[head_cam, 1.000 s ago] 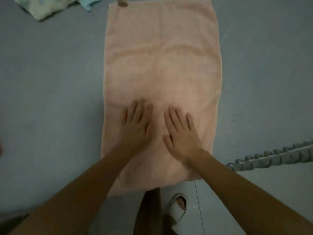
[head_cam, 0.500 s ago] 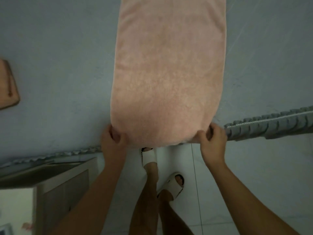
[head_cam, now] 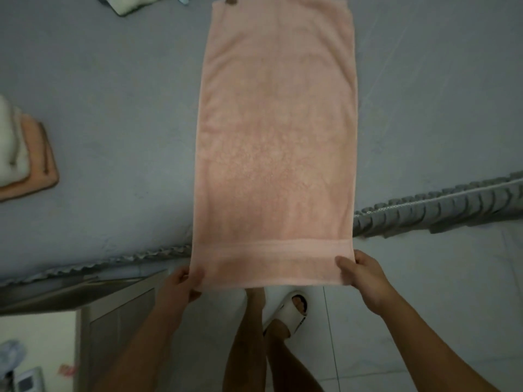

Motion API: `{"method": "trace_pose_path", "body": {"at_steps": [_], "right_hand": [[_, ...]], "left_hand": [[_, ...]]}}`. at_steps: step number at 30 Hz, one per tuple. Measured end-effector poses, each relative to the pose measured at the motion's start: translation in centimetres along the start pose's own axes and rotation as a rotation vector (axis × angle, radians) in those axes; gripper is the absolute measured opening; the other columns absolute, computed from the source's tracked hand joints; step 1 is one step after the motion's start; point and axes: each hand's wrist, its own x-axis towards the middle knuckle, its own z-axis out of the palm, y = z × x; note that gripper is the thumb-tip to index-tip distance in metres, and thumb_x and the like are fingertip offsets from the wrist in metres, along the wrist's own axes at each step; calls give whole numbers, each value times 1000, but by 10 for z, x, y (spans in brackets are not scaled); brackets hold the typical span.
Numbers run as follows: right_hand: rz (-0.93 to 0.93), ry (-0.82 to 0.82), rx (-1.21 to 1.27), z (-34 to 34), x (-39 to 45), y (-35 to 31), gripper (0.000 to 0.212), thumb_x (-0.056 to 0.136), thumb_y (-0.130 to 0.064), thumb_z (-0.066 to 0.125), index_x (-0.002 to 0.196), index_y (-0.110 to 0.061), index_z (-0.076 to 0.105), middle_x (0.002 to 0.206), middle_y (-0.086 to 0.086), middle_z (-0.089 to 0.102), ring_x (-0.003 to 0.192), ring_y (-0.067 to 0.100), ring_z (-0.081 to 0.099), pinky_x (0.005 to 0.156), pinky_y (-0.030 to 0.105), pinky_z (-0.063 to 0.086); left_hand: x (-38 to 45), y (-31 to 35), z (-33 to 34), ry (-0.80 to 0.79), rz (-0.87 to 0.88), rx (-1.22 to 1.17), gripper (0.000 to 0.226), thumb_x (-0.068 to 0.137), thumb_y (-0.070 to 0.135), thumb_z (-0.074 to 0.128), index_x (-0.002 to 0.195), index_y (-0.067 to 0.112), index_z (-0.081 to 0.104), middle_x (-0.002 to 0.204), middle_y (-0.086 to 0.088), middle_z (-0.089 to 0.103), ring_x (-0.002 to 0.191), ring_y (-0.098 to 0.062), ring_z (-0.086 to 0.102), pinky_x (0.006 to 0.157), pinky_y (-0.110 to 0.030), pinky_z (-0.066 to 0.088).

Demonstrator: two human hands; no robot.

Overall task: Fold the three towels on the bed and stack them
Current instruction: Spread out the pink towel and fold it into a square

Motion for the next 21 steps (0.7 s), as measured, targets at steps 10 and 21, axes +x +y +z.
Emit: {"method": "trace_pose_path", "body": {"at_steps": [10,21], "right_hand": [[-154,121,305,-10,-11,-145,26,91,-13,62,112,-21,50,84,13,65,55,18,60,45,31,51],[-365,121,-310,0,102,-260,34,76,-1,67,99,-26,65,93,4,70,83,21,64,75,35,51]], "left_hand": [[-15,180,-18,-85,235,-284,32,92,-4,43,97,13,70,94,-6,67,86,-20,62,61,-24,59],[110,301,34,81,512,233,30,84,34,64,64,12,59,51,3,51,52,-10,48,54,-30,39]]}}
